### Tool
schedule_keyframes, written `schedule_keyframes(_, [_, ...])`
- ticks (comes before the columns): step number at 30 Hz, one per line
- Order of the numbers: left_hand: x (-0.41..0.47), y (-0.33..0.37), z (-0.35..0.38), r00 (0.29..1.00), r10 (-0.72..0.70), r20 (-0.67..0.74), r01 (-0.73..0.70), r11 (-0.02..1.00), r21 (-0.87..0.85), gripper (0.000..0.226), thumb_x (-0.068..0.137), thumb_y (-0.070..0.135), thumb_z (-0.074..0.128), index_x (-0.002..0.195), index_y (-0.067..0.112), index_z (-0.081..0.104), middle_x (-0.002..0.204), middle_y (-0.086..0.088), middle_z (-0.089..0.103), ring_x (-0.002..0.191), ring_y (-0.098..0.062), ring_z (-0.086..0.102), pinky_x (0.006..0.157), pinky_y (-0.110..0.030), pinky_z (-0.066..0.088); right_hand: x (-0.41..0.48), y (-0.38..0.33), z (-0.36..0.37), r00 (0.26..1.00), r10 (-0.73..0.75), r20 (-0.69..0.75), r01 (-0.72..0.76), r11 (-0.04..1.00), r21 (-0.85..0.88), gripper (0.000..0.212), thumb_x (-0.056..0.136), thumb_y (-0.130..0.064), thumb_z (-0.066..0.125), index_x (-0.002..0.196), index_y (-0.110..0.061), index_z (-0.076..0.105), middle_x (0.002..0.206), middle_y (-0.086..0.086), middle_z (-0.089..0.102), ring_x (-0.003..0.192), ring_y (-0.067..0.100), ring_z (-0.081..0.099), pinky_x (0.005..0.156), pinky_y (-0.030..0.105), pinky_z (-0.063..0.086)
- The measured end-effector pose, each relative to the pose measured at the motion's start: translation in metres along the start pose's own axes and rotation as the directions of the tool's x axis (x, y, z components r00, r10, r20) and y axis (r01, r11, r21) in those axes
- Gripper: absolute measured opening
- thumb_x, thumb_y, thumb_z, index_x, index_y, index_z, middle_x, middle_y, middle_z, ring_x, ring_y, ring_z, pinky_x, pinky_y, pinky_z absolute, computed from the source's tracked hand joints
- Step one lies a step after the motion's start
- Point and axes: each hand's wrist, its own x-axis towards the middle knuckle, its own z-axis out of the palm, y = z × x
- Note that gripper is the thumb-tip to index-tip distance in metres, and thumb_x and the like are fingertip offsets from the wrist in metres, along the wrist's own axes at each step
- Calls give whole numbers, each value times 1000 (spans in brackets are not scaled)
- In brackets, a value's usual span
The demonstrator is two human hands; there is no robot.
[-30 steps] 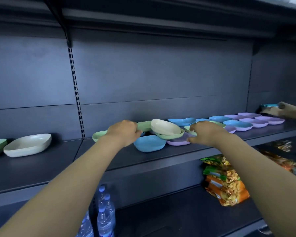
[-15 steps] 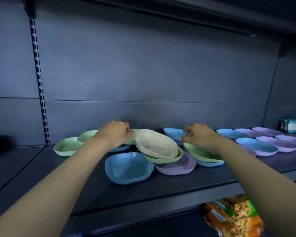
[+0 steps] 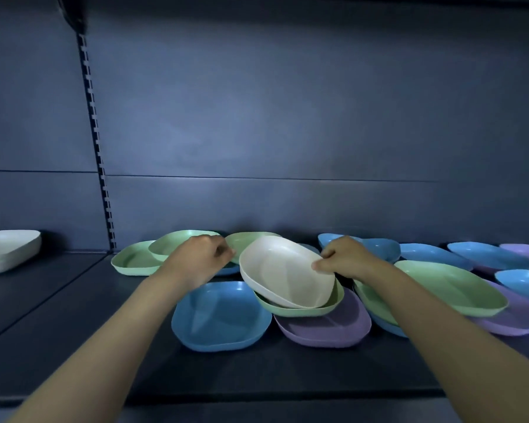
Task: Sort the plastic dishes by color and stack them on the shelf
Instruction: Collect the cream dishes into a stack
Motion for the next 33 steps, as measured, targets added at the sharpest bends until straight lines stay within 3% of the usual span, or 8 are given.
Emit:
schedule_keyframes(5, [-8, -2, 0, 992, -125, -19, 124, 991, -52, 31, 94, 34, 47, 100, 10, 66, 99, -6, 71, 93, -24, 62, 83, -33, 47, 13, 4, 4, 997, -44, -65, 50, 994, 101, 17, 77, -12, 65, 70, 4, 63, 66, 7, 48, 62, 15, 43, 53, 25, 31])
schedule_keyframes(10, [-20, -6, -5, 979, -202, -39, 200, 979, -40, 32, 95, 36, 46, 104, 12, 66, 104, -5, 70, 96, -22, 62, 84, -30, 48, 18, 3, 1, 997, 1, -76, 35, 882, 469, 14, 82, -9, 62, 70, -5, 56, 63, 9, 42, 52, 16, 37, 46, 20, 30])
schedule_keyframes(13, [-23, -13, -11, 969, -238, -59, 237, 971, -22, 32, 95, 36, 47, 104, 12, 66, 103, -5, 69, 91, -19, 58, 76, -25, 40, 16, -4, -7, 993, 17, -114, 47, 843, 536, 15, 87, -14, 59, 76, -6, 53, 62, 5, 41, 45, 12, 38, 34, 12, 29])
schedule_keyframes(18, [-19, -38, -29, 942, -321, -96, 317, 947, -55, 28, 94, 34, 47, 88, 12, 62, 84, -6, 63, 87, -27, 57, 70, -29, 40, 16, -23, -14, 996, 60, 69, -91, 731, 676, 16, 91, -15, 58, 77, -9, 55, 75, 8, 56, 63, 20, 55, 53, 27, 47])
schedule_keyframes(21, [-8, -62, -37, 922, -372, -107, 366, 928, -74, 29, 94, 35, 46, 77, 13, 55, 70, -2, 54, 76, -25, 49, 60, -28, 35, 22, -33, -13, 975, 94, 202, -215, 640, 738, 8, 90, -17, 61, 94, -10, 58, 81, 6, 62, 67, 20, 60, 50, 27, 49])
schedule_keyframes(24, [10, -92, -45, 898, -425, -111, 413, 903, -119, 32, 93, 33, 46, 79, 5, 56, 76, -8, 55, 77, -26, 47, 65, -27, 34, 33, -41, -7, 950, 84, 300, -291, 581, 760, 25, 89, -22, 61, 112, -14, 57, 85, 4, 64, 71, 20, 62, 44, 23, 51])
schedule_keyframes(30, [57, -150, -42, 866, -499, 14, 494, 853, -165, 44, 89, 44, 50, 68, 6, 47, 68, -10, 52, 61, -24, 48, 65, -29, 39, 55, -68, 9, 946, 159, 283, -325, 493, 807, 29, 89, -21, 61, 114, -7, 59, 90, 10, 66, 75, 23, 62, 46, 25, 53])
schedule_keyframes(33, [72, -157, -31, 866, -482, 130, 499, 822, -275, 49, 87, 46, 56, 64, 3, 51, 58, -7, 53, 49, -21, 46, 53, -25, 39, 61, -82, 17, 944, 168, 282, -329, 499, 802, 28, 89, -21, 61, 113, -6, 59, 91, 11, 67, 75, 24, 63, 48, 27, 53])
